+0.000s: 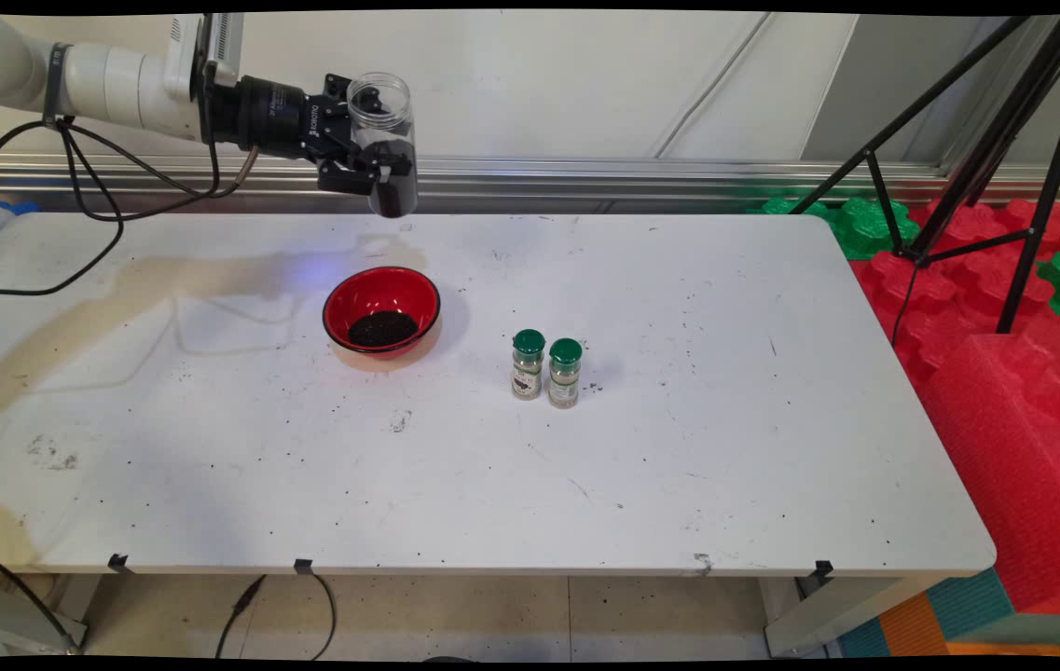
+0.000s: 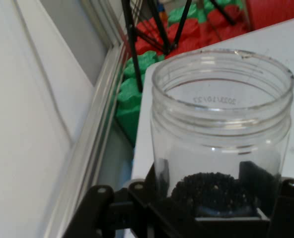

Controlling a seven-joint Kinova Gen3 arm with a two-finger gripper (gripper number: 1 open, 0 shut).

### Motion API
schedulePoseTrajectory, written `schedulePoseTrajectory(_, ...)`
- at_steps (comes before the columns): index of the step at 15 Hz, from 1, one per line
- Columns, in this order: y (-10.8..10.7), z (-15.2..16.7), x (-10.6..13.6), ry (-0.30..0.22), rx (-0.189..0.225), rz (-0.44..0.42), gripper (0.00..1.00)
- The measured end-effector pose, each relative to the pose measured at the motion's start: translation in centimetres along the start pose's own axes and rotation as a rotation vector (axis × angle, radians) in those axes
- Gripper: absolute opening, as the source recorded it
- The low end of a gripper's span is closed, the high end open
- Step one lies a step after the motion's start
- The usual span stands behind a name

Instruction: Pour the black seasoning powder in the red bowl

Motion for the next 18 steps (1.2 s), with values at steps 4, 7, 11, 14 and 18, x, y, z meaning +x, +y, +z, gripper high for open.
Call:
schedulePoseTrajectory(4, -0.9, -0.5, -1.0, -0.034, 0.023, 0.087, 0.0)
schedulePoseTrajectory(7, -1.4, -0.6, -1.9, -0.062, 0.038, 0.169, 0.0)
schedulePoseTrajectory(11, -1.5, -0.4, -2.8, -0.088, 0.05, 0.256, 0.0)
schedulePoseTrajectory(14, -1.4, -0.3, -3.3, -0.106, 0.056, 0.321, 0.0)
schedulePoseTrajectory(18, -1.0, 0.0, -4.2, -0.137, 0.061, 0.434, 0.0)
